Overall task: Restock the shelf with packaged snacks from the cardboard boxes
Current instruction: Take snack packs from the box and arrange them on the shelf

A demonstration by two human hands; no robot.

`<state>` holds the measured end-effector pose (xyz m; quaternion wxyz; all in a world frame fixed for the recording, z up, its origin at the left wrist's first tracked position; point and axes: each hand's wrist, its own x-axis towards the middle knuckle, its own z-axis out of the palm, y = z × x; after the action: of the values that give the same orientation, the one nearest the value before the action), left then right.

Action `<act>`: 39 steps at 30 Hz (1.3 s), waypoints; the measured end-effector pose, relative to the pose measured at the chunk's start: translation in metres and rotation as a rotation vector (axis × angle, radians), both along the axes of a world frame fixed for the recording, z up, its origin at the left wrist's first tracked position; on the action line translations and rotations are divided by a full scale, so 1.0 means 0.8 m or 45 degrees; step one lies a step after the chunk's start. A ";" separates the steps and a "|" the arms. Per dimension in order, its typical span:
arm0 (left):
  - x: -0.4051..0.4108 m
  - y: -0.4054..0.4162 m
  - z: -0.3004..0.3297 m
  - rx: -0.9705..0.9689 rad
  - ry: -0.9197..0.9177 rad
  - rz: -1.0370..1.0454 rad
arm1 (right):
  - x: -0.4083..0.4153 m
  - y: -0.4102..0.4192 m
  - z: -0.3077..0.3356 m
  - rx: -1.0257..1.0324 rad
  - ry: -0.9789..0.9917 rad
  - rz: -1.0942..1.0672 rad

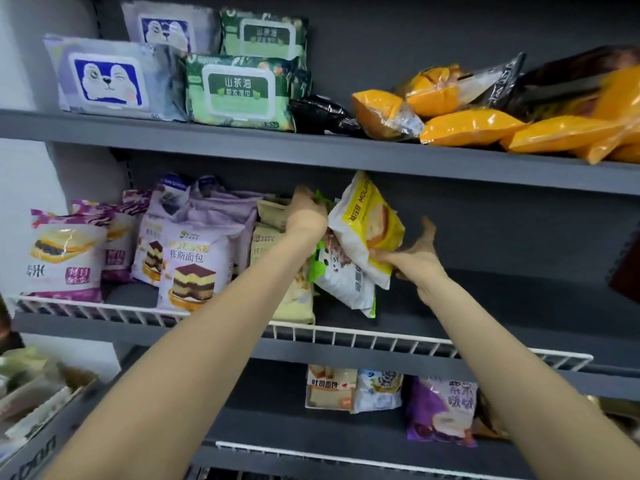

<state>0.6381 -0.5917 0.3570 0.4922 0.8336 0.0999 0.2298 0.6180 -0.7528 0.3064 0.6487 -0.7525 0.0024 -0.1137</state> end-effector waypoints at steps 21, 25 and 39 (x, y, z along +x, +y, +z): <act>0.001 -0.007 -0.010 -0.432 -0.080 -0.105 | 0.042 -0.034 -0.023 -0.232 0.346 0.441; 0.003 0.007 -0.003 -0.445 -0.125 -0.025 | 0.061 -0.049 -0.020 -0.003 0.193 0.102; 0.014 0.032 0.007 -0.519 -0.371 0.201 | 0.112 -0.003 -0.018 -0.170 -0.035 -0.187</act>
<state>0.6496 -0.5660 0.3627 0.6396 0.6652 0.1369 0.3602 0.7076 -0.7554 0.2918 0.5871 -0.7902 0.0409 -0.1712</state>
